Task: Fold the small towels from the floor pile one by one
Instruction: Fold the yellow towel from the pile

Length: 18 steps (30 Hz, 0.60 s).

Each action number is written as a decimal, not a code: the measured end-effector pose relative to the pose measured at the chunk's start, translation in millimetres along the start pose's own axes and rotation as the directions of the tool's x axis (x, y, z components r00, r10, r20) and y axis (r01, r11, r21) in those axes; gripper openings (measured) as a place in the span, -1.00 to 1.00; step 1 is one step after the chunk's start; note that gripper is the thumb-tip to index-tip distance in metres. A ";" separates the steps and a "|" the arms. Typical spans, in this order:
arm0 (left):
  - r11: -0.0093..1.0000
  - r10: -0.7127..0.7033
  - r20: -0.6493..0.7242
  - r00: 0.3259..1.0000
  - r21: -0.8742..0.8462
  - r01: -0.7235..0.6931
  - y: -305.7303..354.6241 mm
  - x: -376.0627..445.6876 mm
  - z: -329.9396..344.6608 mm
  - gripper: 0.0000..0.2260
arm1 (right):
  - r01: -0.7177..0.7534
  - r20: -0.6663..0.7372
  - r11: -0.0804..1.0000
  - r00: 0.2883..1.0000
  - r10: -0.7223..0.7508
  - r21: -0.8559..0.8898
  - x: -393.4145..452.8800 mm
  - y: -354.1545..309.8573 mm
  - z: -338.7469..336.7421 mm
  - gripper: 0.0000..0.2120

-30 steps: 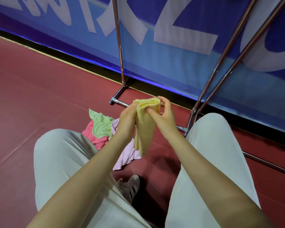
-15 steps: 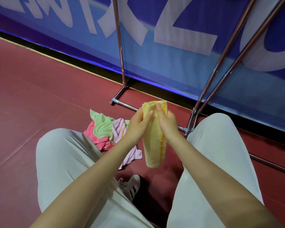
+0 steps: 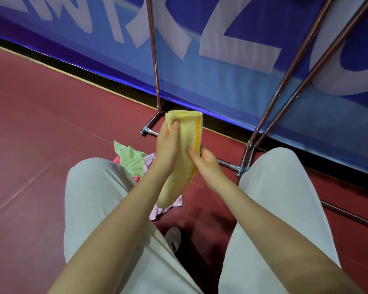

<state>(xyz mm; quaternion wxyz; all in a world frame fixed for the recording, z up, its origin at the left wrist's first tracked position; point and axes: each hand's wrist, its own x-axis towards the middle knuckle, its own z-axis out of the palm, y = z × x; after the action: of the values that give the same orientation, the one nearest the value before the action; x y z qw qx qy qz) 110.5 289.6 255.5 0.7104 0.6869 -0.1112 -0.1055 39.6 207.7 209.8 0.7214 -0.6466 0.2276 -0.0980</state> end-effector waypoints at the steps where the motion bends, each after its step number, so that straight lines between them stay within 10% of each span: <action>1: 1.000 -0.002 -0.011 1.000 -0.021 0.002 4.2 3.0 -1.7 -0.80 | -0.007 0.022 1.000 1.000 0.008 -0.030 1.0 4.8 1.8 -0.89; 9: 0.993 0.007 -0.015 1.000 -0.119 -0.009 47.0 28.2 -3.5 -0.83 | -0.088 0.017 0.990 0.996 0.090 -0.114 15.1 -1.9 4.0 -0.77; 18: 0.985 0.045 0.047 0.998 -0.166 -0.037 170.3 102.8 19.8 -0.70 | 0.116 -0.075 0.965 0.988 -0.137 -0.235 78.4 -157.5 -7.4 -0.86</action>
<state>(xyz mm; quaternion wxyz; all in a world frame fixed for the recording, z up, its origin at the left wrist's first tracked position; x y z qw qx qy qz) 202.0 245.4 427.7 0.7638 0.6204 -0.1342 -0.1170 129.0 144.2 347.6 0.6228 -0.7341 0.2281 -0.1458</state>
